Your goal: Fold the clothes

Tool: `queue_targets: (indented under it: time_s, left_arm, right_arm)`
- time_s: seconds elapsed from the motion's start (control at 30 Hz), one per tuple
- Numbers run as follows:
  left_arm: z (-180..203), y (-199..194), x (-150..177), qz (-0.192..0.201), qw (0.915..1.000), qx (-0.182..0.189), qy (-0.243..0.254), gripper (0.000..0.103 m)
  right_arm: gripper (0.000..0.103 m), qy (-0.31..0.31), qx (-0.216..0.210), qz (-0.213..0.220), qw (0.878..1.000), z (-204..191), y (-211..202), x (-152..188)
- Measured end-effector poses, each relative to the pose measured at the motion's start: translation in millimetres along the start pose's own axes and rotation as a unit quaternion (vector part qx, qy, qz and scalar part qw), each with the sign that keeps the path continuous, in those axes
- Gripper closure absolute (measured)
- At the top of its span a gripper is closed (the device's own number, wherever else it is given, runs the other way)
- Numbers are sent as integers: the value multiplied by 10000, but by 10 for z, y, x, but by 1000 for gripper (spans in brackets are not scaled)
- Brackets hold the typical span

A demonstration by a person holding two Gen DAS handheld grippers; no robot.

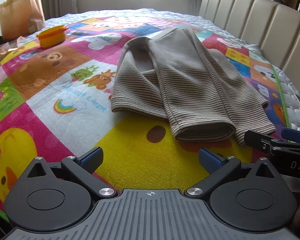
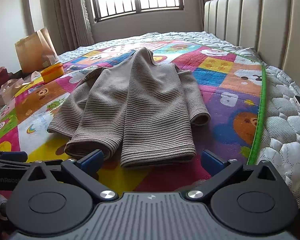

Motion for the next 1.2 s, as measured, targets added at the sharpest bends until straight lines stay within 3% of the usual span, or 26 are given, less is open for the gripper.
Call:
queue_targets:
  time_s: [0.83, 0.97, 1.1, 1.2]
  left_arm:
    - [-42, 110, -134, -29, 9999, 150, -36, 0]
    - [-67, 182, -358, 115, 9990, 438, -58, 0]
    - [-21, 306, -668, 177, 9932, 1124, -237, 0]
    - [28, 421, -980, 456, 9864, 1557, -267, 0]
  right_arm:
    - [0, 13, 72, -16, 10000, 96, 64, -46]
    - [0, 105, 194, 1, 9998, 231, 162, -162]
    - [0, 255, 214, 146, 9993, 344, 242, -353]
    - [0, 438, 115, 309, 9985, 445, 302, -523]
Point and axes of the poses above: each gripper's, at about its wrist camera, not at the fingertips, and y roughly the way its jaws point, z to its right, x to its underside, the point moved 8 cm from there along y, roughly the way its jaws point, and after that the axes turned 6 degrees about -x, right-handed, at the moved point
